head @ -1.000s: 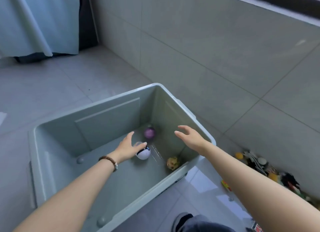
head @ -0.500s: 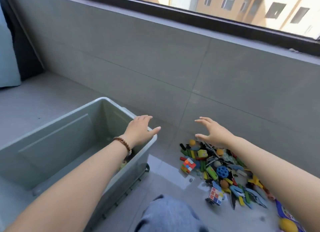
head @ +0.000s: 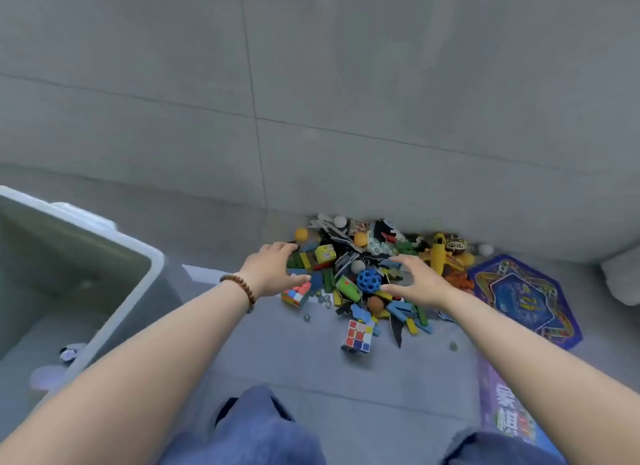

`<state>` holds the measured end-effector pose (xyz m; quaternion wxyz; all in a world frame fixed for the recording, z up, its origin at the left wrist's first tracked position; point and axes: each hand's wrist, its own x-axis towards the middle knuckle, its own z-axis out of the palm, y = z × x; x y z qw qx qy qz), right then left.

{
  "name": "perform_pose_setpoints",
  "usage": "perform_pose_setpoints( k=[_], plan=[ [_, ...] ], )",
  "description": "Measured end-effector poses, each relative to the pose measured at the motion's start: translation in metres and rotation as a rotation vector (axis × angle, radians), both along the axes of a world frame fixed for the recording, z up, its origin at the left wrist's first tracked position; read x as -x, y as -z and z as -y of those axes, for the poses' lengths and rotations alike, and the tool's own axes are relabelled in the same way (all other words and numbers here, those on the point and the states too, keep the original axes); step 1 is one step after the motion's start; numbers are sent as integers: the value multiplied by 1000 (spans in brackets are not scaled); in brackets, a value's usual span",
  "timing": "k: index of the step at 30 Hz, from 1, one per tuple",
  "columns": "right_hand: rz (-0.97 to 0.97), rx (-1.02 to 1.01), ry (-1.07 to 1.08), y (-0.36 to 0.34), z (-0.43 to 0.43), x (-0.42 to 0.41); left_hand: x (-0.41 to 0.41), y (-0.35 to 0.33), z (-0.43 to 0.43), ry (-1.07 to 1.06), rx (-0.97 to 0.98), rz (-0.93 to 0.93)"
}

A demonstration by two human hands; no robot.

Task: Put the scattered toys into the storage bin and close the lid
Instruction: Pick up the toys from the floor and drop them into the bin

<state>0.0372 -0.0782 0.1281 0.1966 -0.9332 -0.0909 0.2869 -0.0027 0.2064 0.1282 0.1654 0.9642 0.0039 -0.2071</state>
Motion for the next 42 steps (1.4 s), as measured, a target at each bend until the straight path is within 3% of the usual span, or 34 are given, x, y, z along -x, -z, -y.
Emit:
perform_pose_setpoints(
  k=[11,25,31,36,42],
  plan=[
    [-294,-95,67,148,1,33,-30,130,11,85,-15,-219],
    [-118,-58,-19,184,-7,36,-42,174,9,141,-156,-171],
    [-133,-46,44,168,-9,42,-36,152,6,98,-37,-185],
    [-158,-283,215,104,-14,33,-37,86,4,50,98,-86],
    [-135,-557,294,-6,-44,13,-21,-29,-18,-114,414,28]
  ],
)
